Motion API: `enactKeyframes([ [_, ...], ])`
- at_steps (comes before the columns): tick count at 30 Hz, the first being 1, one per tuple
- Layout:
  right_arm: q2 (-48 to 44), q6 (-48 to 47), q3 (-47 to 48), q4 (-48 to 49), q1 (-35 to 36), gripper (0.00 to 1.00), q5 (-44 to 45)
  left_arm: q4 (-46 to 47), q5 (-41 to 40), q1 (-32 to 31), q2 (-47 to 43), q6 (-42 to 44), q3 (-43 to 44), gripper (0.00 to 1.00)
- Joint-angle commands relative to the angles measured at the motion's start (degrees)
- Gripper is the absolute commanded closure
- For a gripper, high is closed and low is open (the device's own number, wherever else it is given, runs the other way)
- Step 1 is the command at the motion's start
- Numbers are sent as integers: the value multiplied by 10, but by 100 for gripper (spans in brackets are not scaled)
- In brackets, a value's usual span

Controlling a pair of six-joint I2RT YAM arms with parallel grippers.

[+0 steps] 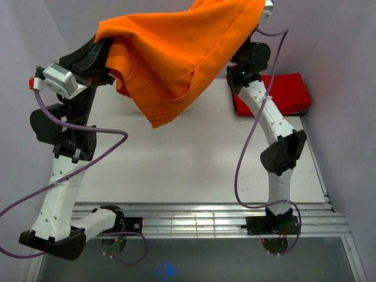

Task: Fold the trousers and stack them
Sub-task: Move the trousers to the center of the board

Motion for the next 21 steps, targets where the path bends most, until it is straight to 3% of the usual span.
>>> enactKeyframes([
  [1, -97, 3, -47, 95, 11, 11, -37, 15, -89, -1, -19, 53, -19, 100],
  [8, -239, -86, -203, 116, -15, 12, -85, 14, -149, -1, -5, 74, -53, 100],
  [11, -292, -133, -251, 91, -25, 19, -96, 9, -141, 0, 0, 78, -70, 100],
  [14, -412, -181, -396, 75, -37, 29, -107, -20, -138, 0, -13, 90, -122, 100],
  [15, -439, -192, -493, 70, -40, 33, -117, -33, -132, 0, -29, 95, -140, 100],
  [17, -498, -206, -595, 48, -53, 42, -121, -61, -91, -1, -54, 105, -208, 100],
  [18, -558, -228, -690, 30, -57, 50, -135, -97, -68, 0, -85, 109, -233, 100],
  [21, -676, -271, -829, -50, -70, 61, -167, -190, -22, 1, -132, 118, -319, 100],
])
